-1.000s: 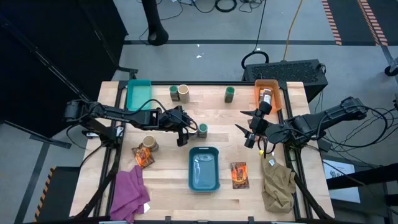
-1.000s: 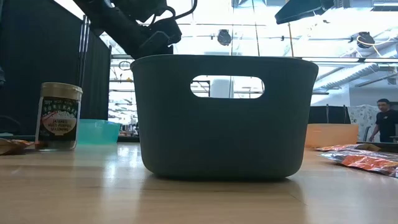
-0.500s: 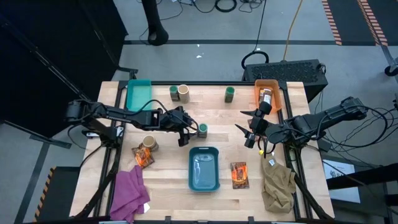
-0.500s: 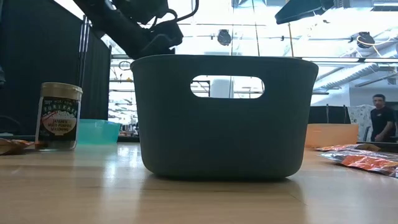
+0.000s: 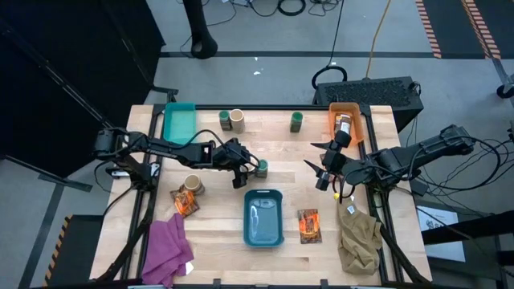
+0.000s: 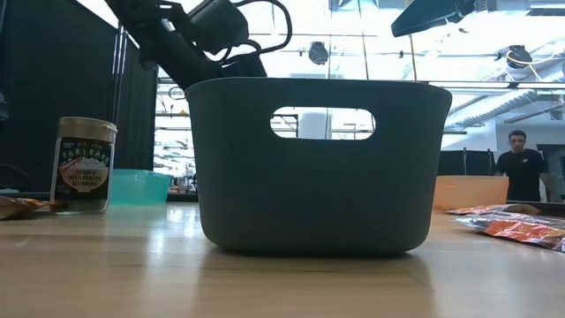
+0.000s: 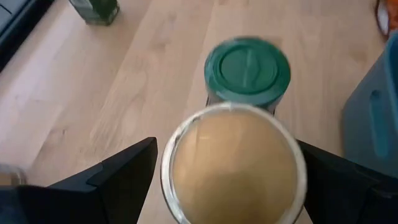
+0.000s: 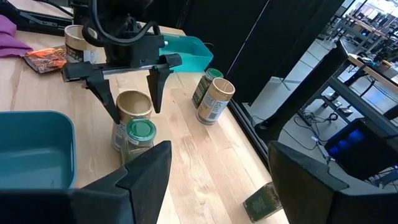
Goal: Sort spices by type
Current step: Put the gold seasoning bottle into the blue bin
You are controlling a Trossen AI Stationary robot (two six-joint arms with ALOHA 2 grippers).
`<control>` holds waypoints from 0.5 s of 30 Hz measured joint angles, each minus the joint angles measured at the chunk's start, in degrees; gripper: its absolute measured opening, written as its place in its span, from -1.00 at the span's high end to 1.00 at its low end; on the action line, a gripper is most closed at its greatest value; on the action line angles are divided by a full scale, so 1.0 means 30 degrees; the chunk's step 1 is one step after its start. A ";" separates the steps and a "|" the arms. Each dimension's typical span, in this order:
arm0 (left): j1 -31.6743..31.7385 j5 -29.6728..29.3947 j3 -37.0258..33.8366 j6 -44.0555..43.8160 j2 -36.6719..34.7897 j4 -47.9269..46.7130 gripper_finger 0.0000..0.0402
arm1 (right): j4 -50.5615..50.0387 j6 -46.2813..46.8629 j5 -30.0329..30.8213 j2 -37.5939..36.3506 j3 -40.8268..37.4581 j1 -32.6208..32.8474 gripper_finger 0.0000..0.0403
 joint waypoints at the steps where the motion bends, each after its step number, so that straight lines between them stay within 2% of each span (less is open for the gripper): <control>1: -0.0002 0.0000 0.0000 0.0003 -0.0002 0.0060 -0.74 | 0.0000 0.0000 0.0000 0.0000 0.0000 0.0000 -0.24; 5: -0.0007 0.0000 0.0000 0.0003 -0.0007 0.0083 -0.69 | 0.0000 0.0000 0.0000 0.0000 0.0000 0.0000 -0.24; 11: -0.0004 0.0007 0.0000 -0.0033 -0.0015 0.0031 -0.40 | 0.0000 0.0000 0.0000 0.0000 0.0000 0.0000 -0.24; 15: -0.0004 0.0007 0.0000 -0.0033 -0.0015 0.0014 -0.40 | 0.0000 0.0000 0.0000 0.0000 0.0000 0.0000 -0.24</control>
